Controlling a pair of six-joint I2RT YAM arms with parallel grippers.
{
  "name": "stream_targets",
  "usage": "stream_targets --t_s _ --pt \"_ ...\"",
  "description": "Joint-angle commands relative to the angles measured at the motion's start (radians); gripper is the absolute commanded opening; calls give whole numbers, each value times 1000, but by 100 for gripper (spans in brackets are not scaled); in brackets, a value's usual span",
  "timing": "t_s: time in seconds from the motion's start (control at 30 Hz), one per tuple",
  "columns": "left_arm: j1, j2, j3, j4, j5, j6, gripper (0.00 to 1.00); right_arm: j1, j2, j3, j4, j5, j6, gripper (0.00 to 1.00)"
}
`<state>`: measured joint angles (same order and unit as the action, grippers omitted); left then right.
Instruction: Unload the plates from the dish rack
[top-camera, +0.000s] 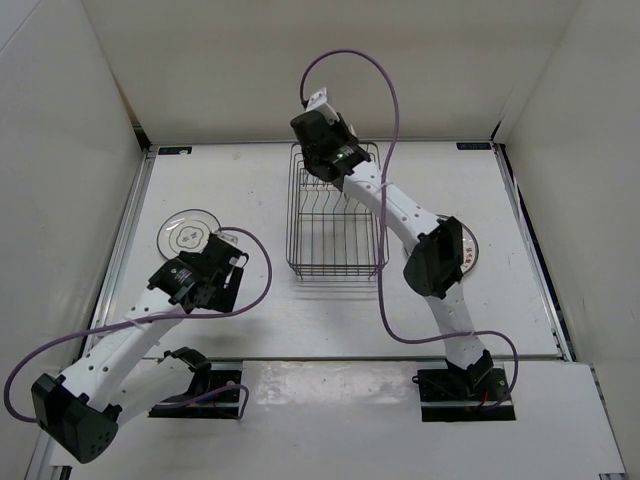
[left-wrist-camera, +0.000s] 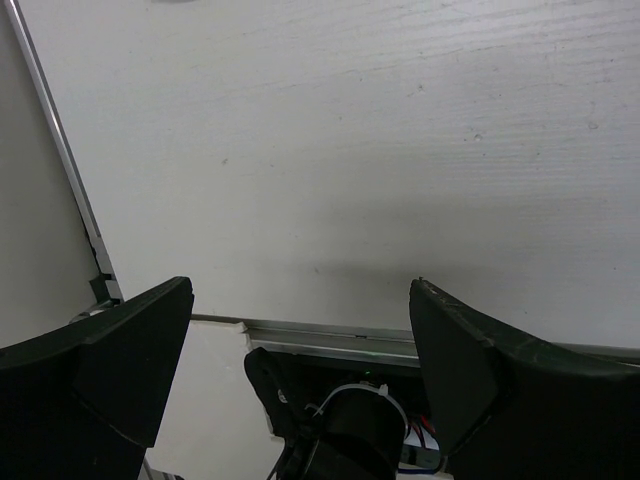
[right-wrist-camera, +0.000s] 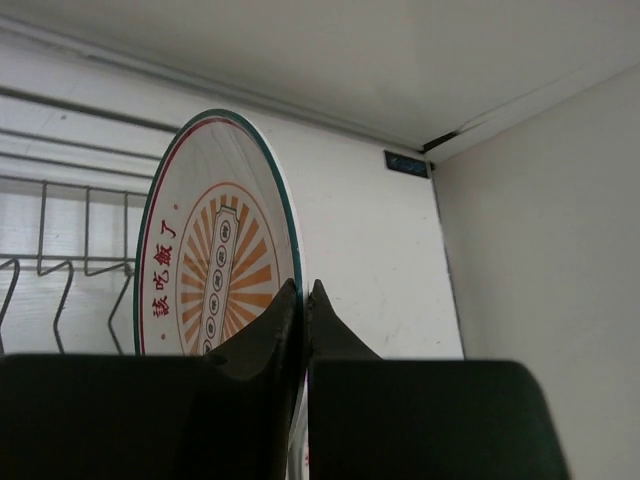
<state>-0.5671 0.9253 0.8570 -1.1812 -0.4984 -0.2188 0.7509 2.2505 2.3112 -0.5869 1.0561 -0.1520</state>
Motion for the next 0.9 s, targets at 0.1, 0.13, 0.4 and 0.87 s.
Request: stream_targets --t_s 0.1,0.13,0.4,0.87 --pt "-5 12 -1 28 -11 -8 100 15 -302 -36 183 143 -106 0" --pt "-5 15 -3 28 -8 -8 100 10 -345 -53 162 133 -92 0" --pt "-4 44 16 20 -9 -5 100 -160 -721 -263 -392 -97 513 0" --pt "-5 113 57 -8 58 -4 100 -855 -1341 -1237 -272 -869 848 0"
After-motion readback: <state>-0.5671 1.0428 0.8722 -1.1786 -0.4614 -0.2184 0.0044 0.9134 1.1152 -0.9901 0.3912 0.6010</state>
